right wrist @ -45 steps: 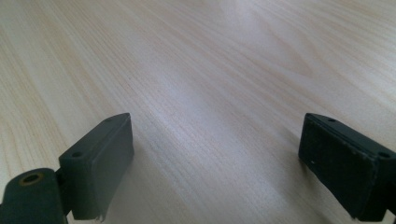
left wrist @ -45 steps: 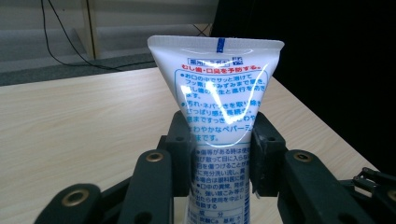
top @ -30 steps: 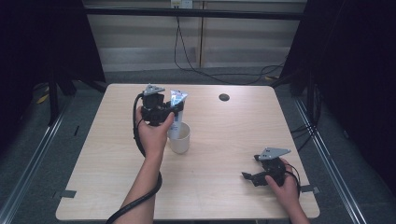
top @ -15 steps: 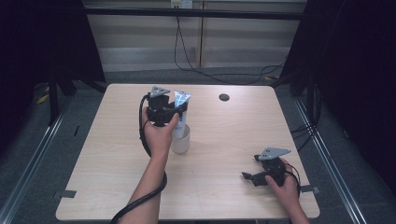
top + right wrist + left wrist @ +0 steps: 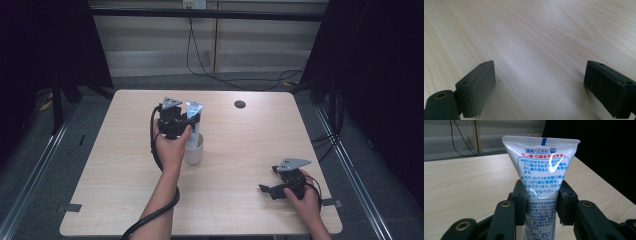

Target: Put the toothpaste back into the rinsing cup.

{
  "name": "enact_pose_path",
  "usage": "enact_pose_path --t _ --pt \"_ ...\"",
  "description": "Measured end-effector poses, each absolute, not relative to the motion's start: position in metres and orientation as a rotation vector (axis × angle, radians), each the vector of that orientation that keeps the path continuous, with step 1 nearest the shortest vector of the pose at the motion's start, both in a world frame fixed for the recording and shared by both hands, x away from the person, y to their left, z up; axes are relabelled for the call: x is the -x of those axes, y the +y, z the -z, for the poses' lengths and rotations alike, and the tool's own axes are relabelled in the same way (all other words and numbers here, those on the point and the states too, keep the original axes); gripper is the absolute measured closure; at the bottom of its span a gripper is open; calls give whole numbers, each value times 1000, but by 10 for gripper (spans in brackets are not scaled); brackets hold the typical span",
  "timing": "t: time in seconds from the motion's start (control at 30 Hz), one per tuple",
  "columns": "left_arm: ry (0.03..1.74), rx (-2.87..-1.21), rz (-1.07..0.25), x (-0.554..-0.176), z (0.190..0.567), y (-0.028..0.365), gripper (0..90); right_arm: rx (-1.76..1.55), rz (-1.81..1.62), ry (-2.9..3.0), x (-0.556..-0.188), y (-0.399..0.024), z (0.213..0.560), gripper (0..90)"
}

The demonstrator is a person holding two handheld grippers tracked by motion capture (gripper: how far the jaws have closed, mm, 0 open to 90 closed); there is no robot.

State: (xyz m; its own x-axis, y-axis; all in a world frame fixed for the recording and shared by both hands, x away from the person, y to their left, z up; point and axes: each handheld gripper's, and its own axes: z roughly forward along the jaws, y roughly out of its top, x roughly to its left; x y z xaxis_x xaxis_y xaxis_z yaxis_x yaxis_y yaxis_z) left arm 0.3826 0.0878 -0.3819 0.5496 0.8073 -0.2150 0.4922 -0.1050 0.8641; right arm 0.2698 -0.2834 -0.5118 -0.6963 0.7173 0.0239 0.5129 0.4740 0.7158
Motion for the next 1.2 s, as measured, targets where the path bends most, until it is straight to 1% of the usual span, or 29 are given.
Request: enact_pose_path --t 0.33,1.2 --pt "1106 -1756 -385 -378 396 91 648 -1050 -1046 2445 -270 -283 512 101" --pt "1099 -1781 -398 -360 421 89 646 -1050 -1045 2445 -270 -283 512 101"
